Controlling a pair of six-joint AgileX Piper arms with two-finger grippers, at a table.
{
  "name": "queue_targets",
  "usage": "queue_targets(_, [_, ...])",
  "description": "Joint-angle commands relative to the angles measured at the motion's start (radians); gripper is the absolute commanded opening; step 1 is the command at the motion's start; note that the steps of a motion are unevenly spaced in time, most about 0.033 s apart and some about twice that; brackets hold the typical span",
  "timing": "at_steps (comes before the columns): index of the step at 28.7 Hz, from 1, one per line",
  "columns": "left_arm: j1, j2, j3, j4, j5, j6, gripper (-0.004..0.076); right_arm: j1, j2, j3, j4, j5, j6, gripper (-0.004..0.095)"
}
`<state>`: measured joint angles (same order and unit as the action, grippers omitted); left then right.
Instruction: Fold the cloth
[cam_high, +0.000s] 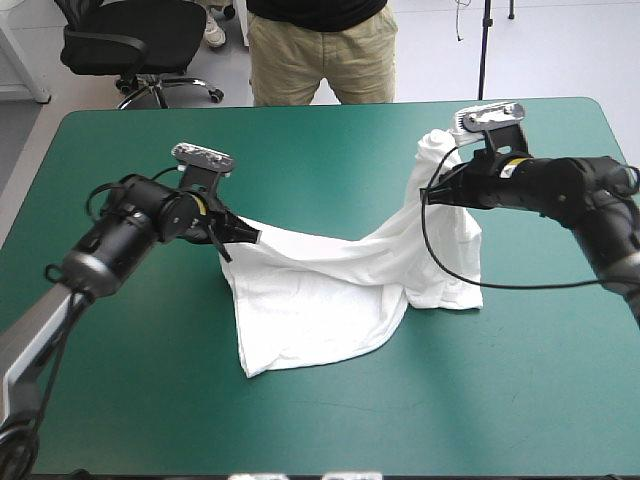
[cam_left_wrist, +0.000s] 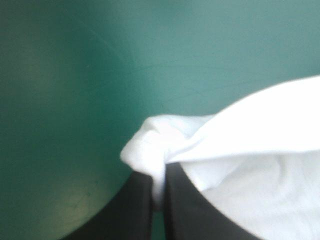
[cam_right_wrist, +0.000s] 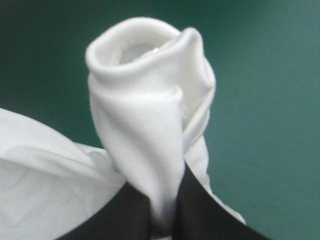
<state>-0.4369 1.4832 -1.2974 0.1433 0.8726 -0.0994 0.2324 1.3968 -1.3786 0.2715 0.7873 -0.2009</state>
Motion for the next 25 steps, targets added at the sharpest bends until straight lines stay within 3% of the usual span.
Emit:
queue_targets(1, [0.014, 0.072, -0.026, 0.020, -0.119, -0.036, -0.0017, 0.000, 0.082, -0.032, 0.018, -0.117, -0.002, -0.0018])
queue_targets(7, [0.092, 0.199, -0.027, 0.018, -0.171, -0.132, -0.0017, 0.000, 0.241, -0.032, -0.002, -0.168, 0.006, -0.0017])
queue_targets(13, [0.170, 0.270, -0.027, 0.018, -0.236, -0.158, -0.0017, -0.002, 0.357, -0.032, -0.132, -0.238, 0.110, -0.0017])
queue_targets(17, [0.200, 0.295, -0.028, 0.015, -0.257, -0.207, -0.0016, -0.002, 0.413, -0.042, -0.166, -0.224, 0.143, -0.0003])
queue_targets(21, [0.203, 0.309, -0.028, 0.015, -0.269, -0.202, 0.0050, -0.002, 0.436, -0.075, -0.163, -0.205, 0.143, 0.0149])
queue_targets(22, [0.203, 0.310, -0.034, 0.013, -0.238, -0.185, 0.0147, -0.002, 0.438, -0.099, -0.163, -0.187, 0.131, 0.0294])
queue_targets(25, [0.204, 0.310, -0.070, -0.011, -0.149, -0.136, 0.0321, -0.002, 0.438, -0.169, -0.161, -0.086, 0.102, 0.0479])
